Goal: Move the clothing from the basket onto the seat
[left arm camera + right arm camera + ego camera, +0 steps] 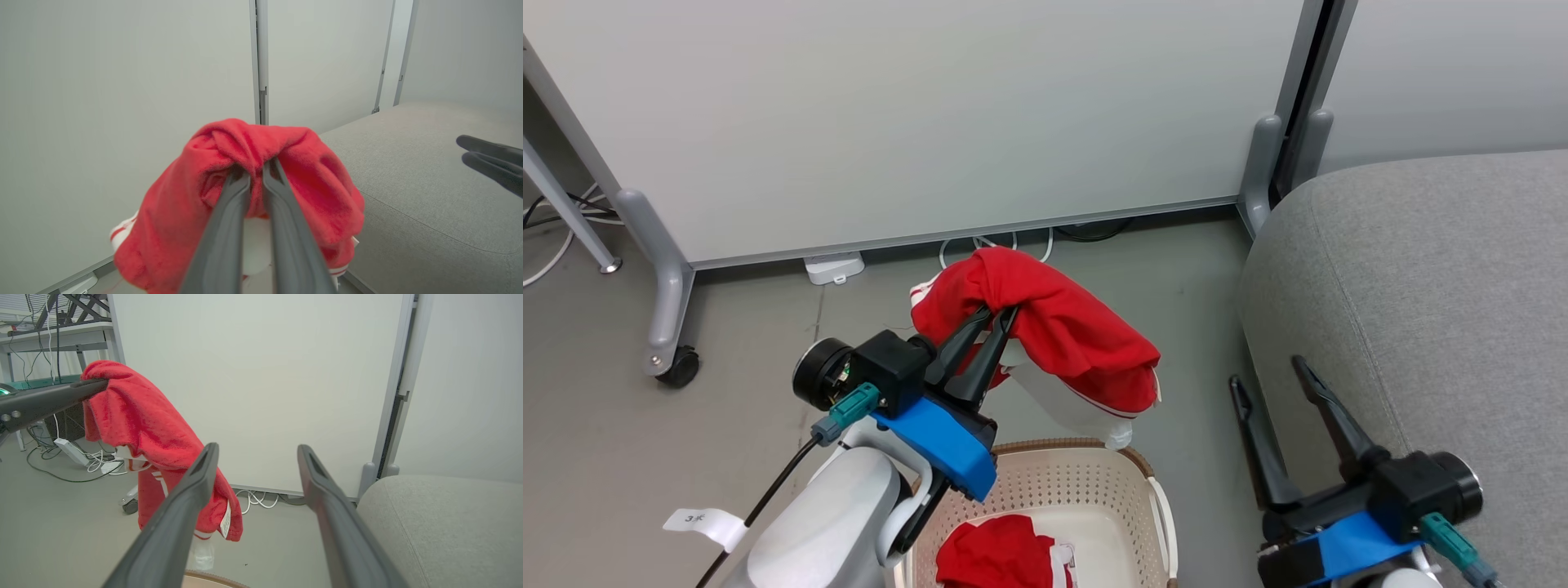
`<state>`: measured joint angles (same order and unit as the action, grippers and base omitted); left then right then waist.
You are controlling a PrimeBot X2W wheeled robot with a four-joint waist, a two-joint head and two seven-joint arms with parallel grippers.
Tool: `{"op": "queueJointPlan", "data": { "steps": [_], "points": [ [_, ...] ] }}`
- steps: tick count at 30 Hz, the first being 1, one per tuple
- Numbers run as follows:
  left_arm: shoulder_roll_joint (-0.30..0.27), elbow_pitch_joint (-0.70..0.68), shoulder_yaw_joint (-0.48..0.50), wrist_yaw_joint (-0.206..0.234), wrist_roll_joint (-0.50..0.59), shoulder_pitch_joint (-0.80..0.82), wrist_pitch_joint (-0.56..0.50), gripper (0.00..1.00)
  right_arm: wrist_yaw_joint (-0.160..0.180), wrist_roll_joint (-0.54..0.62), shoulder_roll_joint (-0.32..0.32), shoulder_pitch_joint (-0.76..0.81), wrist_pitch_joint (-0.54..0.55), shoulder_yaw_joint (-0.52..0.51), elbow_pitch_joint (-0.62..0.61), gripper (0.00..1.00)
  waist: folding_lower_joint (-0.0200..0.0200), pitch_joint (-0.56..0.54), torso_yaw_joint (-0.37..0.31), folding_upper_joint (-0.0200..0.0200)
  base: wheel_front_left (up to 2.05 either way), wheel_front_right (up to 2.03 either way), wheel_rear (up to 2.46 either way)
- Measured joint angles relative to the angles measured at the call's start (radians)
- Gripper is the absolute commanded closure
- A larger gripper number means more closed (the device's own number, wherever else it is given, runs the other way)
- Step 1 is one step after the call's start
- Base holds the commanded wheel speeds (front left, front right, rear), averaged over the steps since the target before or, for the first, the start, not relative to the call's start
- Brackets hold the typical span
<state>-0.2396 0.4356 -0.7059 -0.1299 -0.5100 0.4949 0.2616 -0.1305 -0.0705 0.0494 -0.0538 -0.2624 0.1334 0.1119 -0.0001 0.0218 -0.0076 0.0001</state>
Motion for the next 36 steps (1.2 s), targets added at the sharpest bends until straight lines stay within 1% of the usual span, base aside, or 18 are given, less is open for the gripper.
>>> {"op": "queueJointPlan", "data": {
  "steps": [2,5,9,15,19,23,29,36],
  "points": [
    [0.0,0.0,-0.003,0.0,0.001,0.003,0.0,1.0,0.0,0.017,0.006,-0.016,0.0,0.022,-0.002,0.0,0.0001,0.003,0.003,0.0,0.0,0.0,0.0],
    [0.004,-0.004,-0.008,0.0,0.008,0.012,0.0,1.0,0.0,0.028,0.033,-0.057,0.0,0.067,0.001,0.0,0.0001,0.009,0.008,0.0,0.0,0.0,0.0],
    [0.012,-0.007,-0.017,0.0,0.012,0.027,0.0,1.0,0.0,0.038,0.066,-0.117,0.0,0.126,0.034,0.0,0.0001,0.019,0.02,0.0,0.0,0.0,0.0],
    [0.029,-0.007,-0.034,0.0,0.018,0.045,0.0,1.0,0.0,0.058,0.101,-0.205,0.0,0.204,0.136,0.0,0.0002,0.03,0.042,0.0,0.0,0.0,0.0],
    [0.039,-0.006,-0.049,0.0,0.019,0.056,0.0,1.0,0.0,0.086,0.123,-0.262,0.0,0.257,0.226,0.0,0.0001,0.035,0.055,0.0,0.0,0.0,0.0],
    [0.051,-0.007,-0.067,0.0,0.02,0.063,0.0,1.0,0.0,0.103,0.125,-0.325,0.0,0.276,0.3,0.0,0.0002,0.038,0.064,0.0,0.0,0.0,0.0],
    [0.063,-0.008,-0.099,0.0,0.018,0.068,0.0,1.0,0.0,0.104,0.1,-0.385,0.0,0.305,0.376,0.0,0.0001,0.042,0.072,0.0,0.0,0.0,0.0],
    [0.065,-0.016,-0.117,0.0,0.014,0.072,0.0,1.0,0.0,0.088,0.074,-0.409,0.0,0.307,0.421,0.0,0.0002,0.044,0.072,0.0,0.0,0.0,0.0]
  ]
}}
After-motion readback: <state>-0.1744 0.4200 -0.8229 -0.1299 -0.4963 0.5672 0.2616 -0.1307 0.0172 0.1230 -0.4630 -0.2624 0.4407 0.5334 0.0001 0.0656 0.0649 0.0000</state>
